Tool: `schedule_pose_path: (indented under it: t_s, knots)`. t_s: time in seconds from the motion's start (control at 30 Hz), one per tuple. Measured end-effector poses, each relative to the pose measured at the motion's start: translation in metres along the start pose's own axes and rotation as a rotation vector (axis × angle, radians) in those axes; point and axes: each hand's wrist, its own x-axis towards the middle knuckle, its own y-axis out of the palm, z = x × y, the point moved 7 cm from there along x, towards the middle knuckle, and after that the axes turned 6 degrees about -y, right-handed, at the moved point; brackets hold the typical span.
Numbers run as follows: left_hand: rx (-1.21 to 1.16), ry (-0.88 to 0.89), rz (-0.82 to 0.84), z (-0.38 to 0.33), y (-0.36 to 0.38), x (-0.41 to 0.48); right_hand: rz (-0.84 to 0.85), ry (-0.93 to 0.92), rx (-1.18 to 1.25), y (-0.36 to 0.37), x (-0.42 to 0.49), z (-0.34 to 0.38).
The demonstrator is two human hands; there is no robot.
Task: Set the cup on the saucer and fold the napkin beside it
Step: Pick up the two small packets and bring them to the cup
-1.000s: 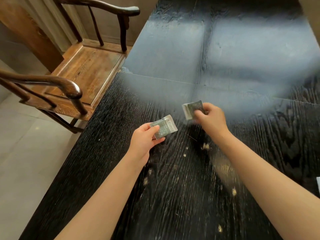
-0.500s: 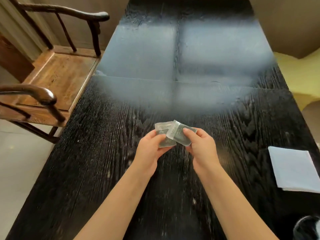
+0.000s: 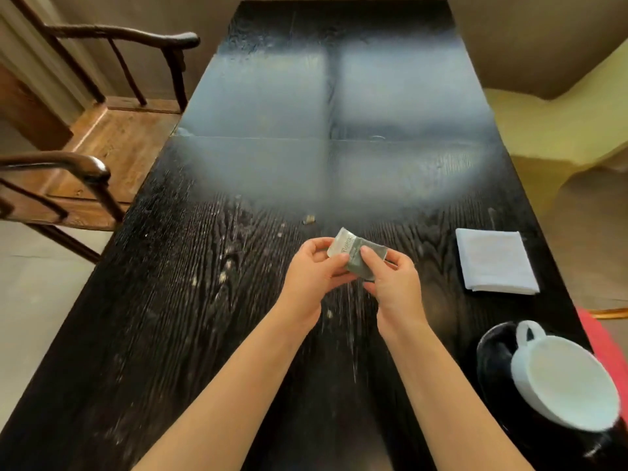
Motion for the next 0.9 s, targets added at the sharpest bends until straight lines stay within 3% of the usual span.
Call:
schedule_pose_path:
  t_s: [0.33, 0.6, 0.8, 0.9]
  knots:
    - [0.339, 0.073, 0.098, 0.025, 0.079, -0.119, 0.209, -0.097, -0.071, -0.126, -0.091, 0.048]
    - [0.379, -0.101, 0.153, 0.127, 0.143, -0.178, -0.018, -0.039, -0.120, -0.252, -0.149, 0.001]
    - [0.481, -0.250, 0.127, 0.208, 0.152, -0.177, -0.144, -0.034, -0.441, -0.309, -0.147, -0.049]
    - [0.662, -0.207, 0.122, 0.228, 0.149, -0.173, -0.149, -0.078, -0.619, -0.317, -0.144, -0.061]
